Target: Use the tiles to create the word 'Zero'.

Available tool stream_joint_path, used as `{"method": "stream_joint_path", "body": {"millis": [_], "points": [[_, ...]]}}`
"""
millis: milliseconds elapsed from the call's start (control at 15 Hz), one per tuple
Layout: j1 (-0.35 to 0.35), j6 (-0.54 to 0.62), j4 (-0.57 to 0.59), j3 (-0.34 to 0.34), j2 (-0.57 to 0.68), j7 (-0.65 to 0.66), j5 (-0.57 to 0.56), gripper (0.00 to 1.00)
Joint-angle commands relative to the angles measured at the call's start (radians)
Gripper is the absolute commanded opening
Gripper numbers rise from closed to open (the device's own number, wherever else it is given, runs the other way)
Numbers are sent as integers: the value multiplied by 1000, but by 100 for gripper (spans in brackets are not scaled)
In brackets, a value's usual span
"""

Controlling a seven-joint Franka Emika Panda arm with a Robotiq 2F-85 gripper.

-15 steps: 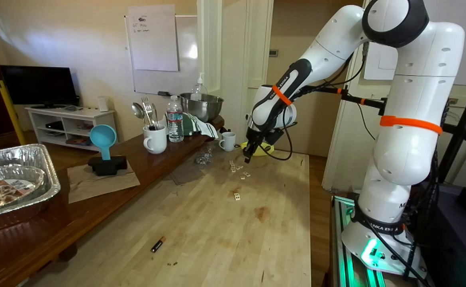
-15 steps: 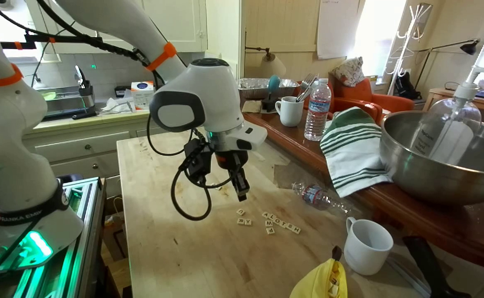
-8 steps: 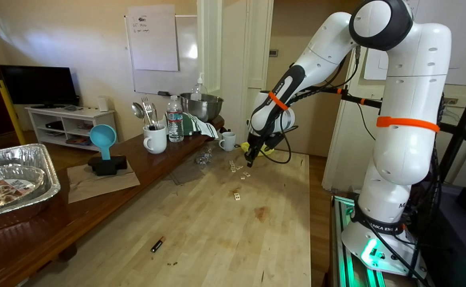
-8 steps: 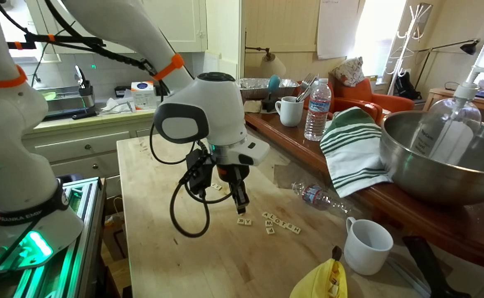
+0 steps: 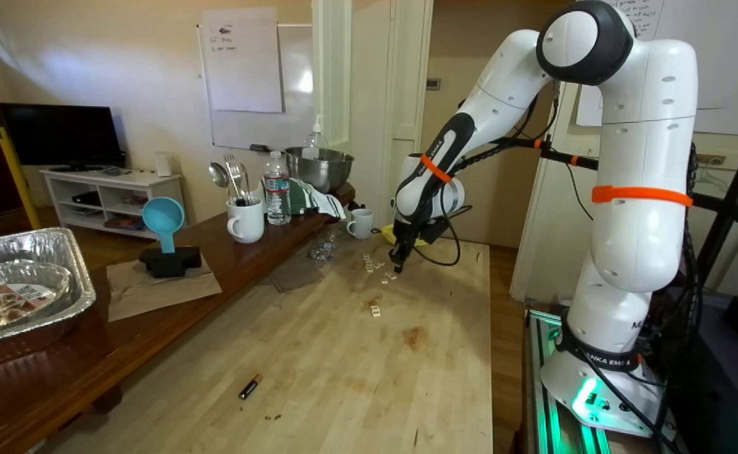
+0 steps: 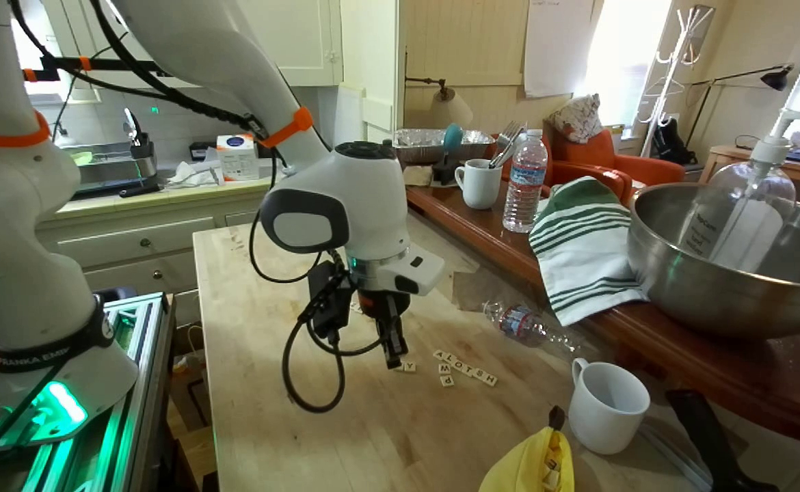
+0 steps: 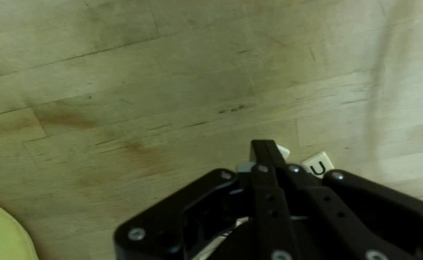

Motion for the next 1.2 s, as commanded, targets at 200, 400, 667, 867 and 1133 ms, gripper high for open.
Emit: {"method": "stream_joint_path", "body": {"millis": [200, 400, 667, 867, 1133], "points": [[-50, 35, 25, 71, 65, -39, 75, 0], [-60, 17, 43, 82, 84, -46, 70, 0], [-62, -71, 48, 77, 77, -95, 11, 0], [-57, -147, 55, 57, 62, -154, -65, 0], [-64, -187, 44, 67, 48, -286, -97, 0]]}}
